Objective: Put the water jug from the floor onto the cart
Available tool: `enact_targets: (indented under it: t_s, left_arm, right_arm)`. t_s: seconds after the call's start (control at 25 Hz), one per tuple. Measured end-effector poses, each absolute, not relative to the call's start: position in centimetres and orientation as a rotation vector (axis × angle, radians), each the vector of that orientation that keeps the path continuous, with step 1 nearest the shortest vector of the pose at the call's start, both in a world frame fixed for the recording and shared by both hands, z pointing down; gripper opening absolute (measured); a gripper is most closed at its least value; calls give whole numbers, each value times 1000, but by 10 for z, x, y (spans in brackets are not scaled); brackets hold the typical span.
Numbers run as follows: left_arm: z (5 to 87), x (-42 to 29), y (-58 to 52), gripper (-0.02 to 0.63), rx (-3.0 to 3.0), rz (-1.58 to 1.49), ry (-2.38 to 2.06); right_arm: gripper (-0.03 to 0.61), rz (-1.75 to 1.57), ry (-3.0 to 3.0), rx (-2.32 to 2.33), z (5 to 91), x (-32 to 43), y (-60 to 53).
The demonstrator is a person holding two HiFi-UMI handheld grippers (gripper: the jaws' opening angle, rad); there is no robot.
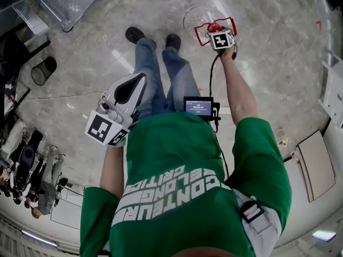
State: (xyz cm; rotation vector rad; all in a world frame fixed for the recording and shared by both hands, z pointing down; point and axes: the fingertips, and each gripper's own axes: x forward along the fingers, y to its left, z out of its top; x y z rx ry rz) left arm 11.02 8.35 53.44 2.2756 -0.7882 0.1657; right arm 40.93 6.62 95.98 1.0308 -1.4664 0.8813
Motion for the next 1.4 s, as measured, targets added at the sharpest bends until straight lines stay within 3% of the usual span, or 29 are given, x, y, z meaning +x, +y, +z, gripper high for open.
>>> enact_targets:
  t_s: [0.96, 1.4]
  left_arm:
    - [362, 37, 28, 15, 2561, -156, -1108]
    - [352, -27, 2, 14, 2532, -257, -1238]
  right_arm:
    - [299, 405, -2053, 1508, 489, 415, -57]
    - [299, 250, -2182, 1532, 409, 367, -124]
